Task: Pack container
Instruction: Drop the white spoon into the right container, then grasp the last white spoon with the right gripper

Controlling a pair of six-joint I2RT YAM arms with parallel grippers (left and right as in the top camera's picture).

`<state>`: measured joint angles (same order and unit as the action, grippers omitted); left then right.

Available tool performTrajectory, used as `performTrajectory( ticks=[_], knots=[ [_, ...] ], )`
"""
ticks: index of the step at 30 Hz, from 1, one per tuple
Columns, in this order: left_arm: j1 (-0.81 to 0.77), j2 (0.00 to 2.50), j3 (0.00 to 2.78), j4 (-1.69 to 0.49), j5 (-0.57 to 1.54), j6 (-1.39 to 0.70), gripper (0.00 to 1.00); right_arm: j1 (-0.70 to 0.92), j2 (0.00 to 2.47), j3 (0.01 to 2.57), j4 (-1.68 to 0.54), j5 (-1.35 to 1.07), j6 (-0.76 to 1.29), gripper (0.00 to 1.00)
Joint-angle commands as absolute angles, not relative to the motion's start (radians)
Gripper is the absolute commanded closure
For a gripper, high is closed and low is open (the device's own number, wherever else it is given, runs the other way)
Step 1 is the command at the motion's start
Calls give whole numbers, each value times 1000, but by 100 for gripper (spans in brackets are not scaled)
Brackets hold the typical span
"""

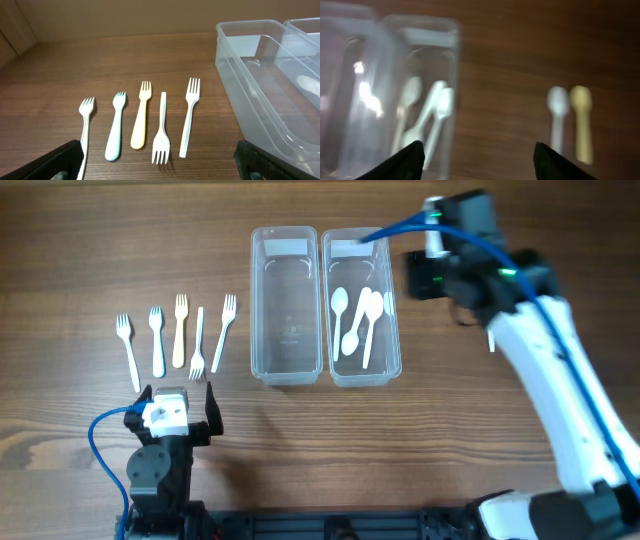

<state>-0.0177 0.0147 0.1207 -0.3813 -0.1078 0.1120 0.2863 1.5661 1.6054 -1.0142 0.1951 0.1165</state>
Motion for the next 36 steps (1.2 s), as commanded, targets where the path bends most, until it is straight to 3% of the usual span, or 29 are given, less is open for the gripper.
performTrajectory(
  ticks=[1,14,36],
  knots=[
    [-20,9,116,-381,-106,124,0,175,1582,1601,-1061,333,54,29],
    [-20,9,116,-381,-106,124,0,-146,1819,1526,-959,143,-52,29],
    [-20,9,116,-381,-106,125,0,-164,2053,1463,-830,69,-158,33]
  ],
)
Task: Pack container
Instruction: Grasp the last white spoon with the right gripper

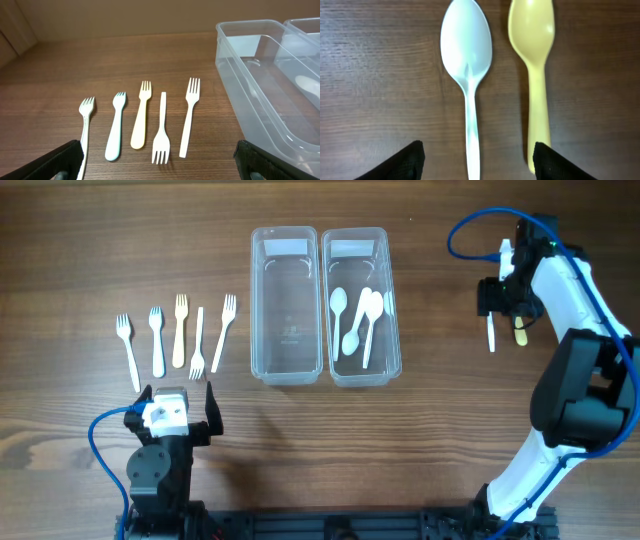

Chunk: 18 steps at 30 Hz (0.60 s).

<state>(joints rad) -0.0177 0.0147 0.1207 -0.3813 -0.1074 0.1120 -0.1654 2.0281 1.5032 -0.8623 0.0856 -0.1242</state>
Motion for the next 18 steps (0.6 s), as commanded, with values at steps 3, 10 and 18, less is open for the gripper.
performTrajectory(
  ticks=[3,10,18],
  knots=[
    [-20,9,116,-381,-106,125,0,-164,2056,1431,-795,69,-157,37],
    [-20,9,116,-381,-106,124,0,-164,2069,1382,-740,63,-157,47],
    [-20,9,116,-381,-106,124,0,-164,2073,1382,-740,50,-155,59]
  ],
)
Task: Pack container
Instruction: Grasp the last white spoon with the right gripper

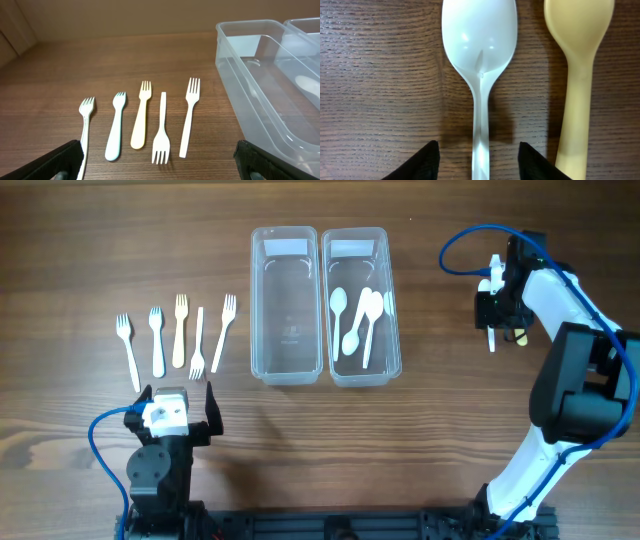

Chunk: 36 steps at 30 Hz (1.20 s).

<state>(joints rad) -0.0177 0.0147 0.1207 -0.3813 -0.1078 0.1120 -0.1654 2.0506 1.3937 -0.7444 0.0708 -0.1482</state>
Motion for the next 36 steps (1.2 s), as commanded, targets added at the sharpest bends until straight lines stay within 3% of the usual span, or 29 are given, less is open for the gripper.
performTrajectory(
  ticks=[1,17,18,20,22,36],
  knots=[
    [-20,9,116,-381,-106,124,0,-164,2072,1382,-740,50,-155,60],
    [-20,9,116,-381,-106,124,0,-164,2073,1299,-661,38,-154,55],
    [-20,9,116,-381,-106,125,0,-164,2073,1299,-661,31,-155,56],
    [-20,9,116,-381,-106,125,0,-164,2073,1299,-659,24,-154,80],
    [-20,9,116,-381,-106,125,0,-164,2073,1304,-660,24,-154,96],
    [-20,9,116,-381,-106,125,0,-94,1943,1467,-781,-9,-121,96]
  ],
)
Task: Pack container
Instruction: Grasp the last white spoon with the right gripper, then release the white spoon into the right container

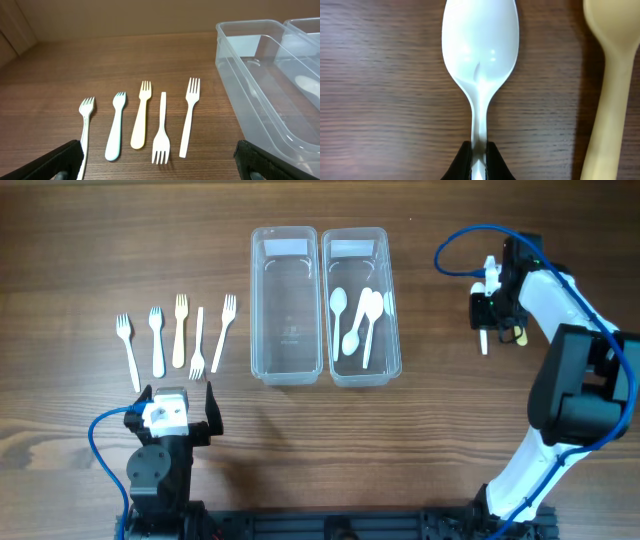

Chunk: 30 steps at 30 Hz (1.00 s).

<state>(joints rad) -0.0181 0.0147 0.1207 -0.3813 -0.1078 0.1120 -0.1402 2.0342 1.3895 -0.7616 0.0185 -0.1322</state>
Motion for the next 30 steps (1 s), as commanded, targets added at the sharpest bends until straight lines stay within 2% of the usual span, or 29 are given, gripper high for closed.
performTrajectory(
  ticks=[1,11,18,27,28,30],
  knots=[
    [-20,9,116,-381,-106,125,0,-78,1921,1484,-794,-9,-121,96],
    [-20,9,116,-381,-106,125,0,161,1715,1518,-806,-28,-75,96],
    [-20,9,116,-381,-106,125,0,309,1743,1491,-762,-69,-22,96],
    [-20,9,116,-381,-106,125,0,384,1843,1478,-717,-80,15,95],
    [-20,9,116,-381,-106,125,0,386,1848,1478,-718,-80,17,92],
    [-20,9,116,-381,-106,125,0,390,1863,1478,-718,-80,28,64]
  ],
)
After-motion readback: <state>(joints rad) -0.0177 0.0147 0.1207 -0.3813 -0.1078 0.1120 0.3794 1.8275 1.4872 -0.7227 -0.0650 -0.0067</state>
